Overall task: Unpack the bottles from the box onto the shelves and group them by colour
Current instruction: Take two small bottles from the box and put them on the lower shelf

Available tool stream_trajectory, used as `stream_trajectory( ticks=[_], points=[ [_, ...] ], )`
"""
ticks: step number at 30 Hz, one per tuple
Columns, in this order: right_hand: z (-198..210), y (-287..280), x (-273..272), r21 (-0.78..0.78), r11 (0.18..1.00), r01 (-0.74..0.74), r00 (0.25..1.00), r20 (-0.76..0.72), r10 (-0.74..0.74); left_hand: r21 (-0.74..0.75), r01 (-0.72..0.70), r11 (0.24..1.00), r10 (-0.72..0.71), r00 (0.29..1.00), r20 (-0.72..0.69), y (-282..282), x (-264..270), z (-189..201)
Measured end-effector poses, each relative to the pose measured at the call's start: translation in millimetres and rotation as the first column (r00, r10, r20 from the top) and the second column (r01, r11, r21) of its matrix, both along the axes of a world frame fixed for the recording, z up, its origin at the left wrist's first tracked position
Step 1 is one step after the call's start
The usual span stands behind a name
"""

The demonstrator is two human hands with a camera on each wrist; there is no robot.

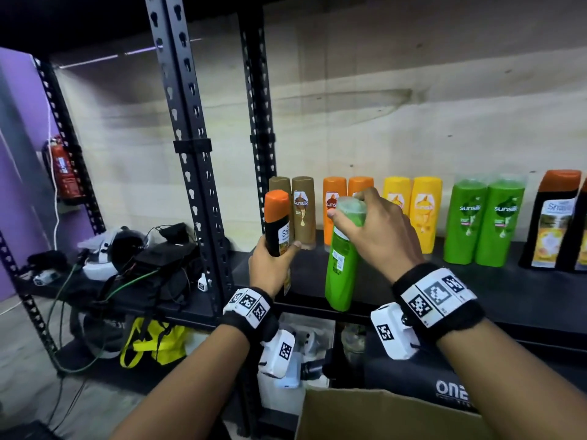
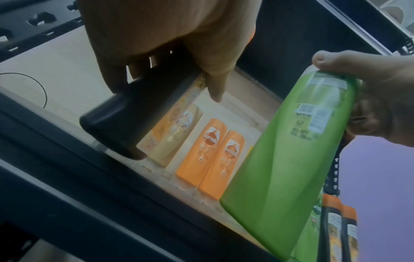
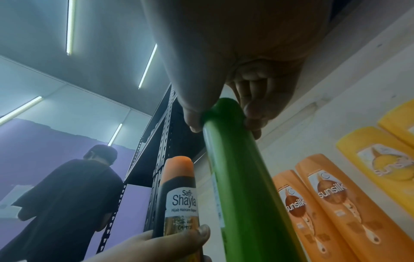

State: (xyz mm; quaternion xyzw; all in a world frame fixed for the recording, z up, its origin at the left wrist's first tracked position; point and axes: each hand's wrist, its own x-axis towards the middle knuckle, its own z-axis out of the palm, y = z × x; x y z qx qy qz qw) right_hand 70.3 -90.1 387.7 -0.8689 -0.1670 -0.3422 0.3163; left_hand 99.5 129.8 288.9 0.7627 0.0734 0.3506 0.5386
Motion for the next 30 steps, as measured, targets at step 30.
stream_trajectory(
  ticks=[30],
  points=[
    [-103.4, 32.2, 23.2, 0.111, 0.968, -0.226, 0.945, -0.214, 0.245, -0.032, -0.01, 0.999, 0.011, 1.0, 0.027, 23.6, 42.3, -21.5]
  ],
)
